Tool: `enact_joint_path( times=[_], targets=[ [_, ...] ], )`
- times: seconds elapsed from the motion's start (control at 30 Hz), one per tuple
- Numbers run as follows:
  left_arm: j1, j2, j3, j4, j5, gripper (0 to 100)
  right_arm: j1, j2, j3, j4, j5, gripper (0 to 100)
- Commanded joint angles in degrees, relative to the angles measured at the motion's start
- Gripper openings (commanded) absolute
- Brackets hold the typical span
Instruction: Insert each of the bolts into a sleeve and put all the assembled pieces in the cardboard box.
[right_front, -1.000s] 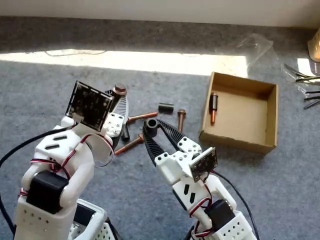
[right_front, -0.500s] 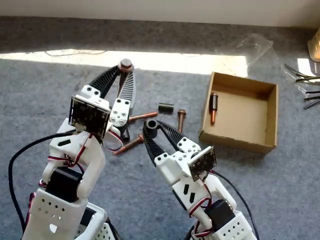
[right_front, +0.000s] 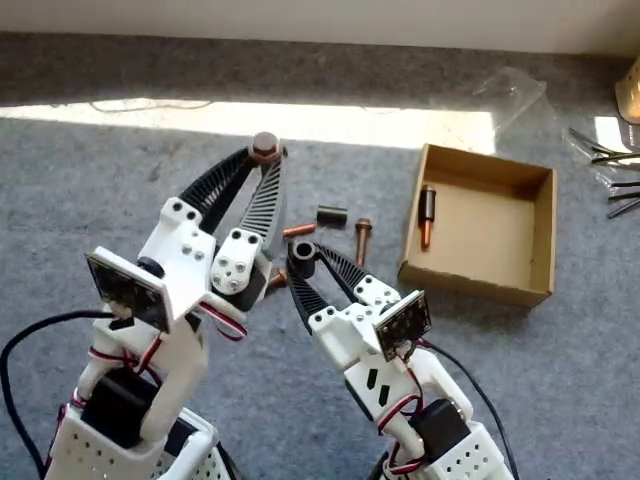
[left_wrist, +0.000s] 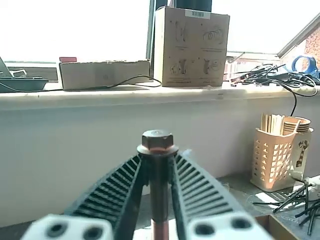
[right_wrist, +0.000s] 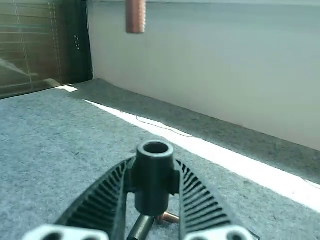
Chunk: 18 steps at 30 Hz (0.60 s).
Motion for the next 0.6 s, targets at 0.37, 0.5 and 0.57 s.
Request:
enact_joint_path(
  times=[0.37, 0.5, 0.57],
  targets=[
    [0.48, -12.26, 10.07, -1.58, 3.25, 0, 0.22, -0.57, 7.60, 0.13, 0.70, 0.4],
    [0.48, -12.35, 10.15, -1.67, 6.24, 0, 0.22, -0.48, 7.60, 0.13, 0.70, 0.4],
    [0.48, -12.62, 10.07, -1.67, 7.82, 0, 0.22, -0.48, 7.60, 0.13, 0.70, 0.4]
  ],
)
